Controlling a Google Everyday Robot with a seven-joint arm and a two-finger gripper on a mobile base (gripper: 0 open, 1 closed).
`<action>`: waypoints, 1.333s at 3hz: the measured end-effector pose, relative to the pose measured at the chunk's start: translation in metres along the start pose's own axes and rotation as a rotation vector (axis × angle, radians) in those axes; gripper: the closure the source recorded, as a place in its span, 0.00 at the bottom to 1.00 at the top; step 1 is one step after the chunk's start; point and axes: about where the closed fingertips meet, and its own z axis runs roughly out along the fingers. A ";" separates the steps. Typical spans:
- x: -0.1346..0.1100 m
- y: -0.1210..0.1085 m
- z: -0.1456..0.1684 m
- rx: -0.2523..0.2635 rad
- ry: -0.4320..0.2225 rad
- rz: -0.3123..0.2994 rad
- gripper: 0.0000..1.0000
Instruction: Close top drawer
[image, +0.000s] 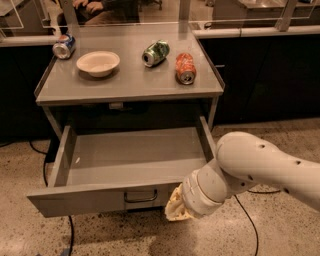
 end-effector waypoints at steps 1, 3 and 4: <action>0.000 -0.003 0.013 0.000 0.106 -0.020 1.00; 0.001 -0.009 0.028 0.021 0.305 -0.036 1.00; 0.004 -0.011 0.028 0.050 0.333 -0.005 1.00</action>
Offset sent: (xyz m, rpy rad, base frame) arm 0.0115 0.0186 -0.0267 -0.3630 -0.1471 -0.0366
